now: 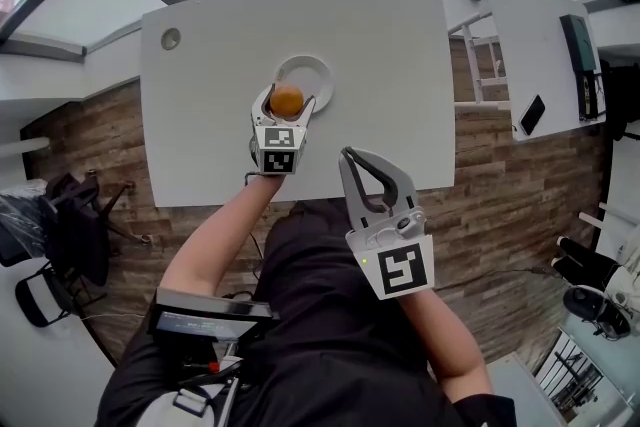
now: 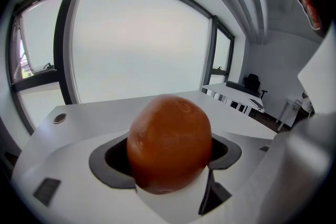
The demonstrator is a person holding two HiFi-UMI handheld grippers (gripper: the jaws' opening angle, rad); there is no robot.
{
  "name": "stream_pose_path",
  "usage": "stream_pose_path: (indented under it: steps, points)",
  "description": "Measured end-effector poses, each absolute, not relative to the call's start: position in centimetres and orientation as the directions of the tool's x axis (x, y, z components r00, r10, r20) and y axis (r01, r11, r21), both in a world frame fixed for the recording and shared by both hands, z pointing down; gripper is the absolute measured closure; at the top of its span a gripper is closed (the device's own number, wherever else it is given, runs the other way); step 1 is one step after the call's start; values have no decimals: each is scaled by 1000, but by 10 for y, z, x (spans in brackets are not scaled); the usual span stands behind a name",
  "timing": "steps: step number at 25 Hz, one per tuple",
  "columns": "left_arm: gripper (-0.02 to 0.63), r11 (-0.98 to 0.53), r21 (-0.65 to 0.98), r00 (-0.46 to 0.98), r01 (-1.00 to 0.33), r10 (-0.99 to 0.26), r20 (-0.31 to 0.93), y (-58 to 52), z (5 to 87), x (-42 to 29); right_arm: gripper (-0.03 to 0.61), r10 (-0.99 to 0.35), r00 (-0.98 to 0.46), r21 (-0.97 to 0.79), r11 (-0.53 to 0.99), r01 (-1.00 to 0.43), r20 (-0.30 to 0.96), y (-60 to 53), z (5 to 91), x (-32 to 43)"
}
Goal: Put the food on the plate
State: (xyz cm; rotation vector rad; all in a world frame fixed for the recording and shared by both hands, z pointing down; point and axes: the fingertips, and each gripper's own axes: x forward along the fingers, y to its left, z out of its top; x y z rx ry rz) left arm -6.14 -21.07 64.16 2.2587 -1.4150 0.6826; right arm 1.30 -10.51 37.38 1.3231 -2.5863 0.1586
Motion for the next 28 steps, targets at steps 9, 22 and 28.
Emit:
stream_pose_path:
  steps: [9,22,28]
  points:
    - [241,-430,143,428,-891,-693,580,-215,650,-55,571,-781,-554,-3,578,-816,288,-108,389,11]
    - [241,-427,142,417,-893,-665,619,-220,670,-54,571,-789,-528,-27,549,-836,314,-116,400,17]
    - [241,-416,136,400,-899,-651,645,-221,680,-54,571,-782,-536,-30,557,-830,318,-112,405,15]
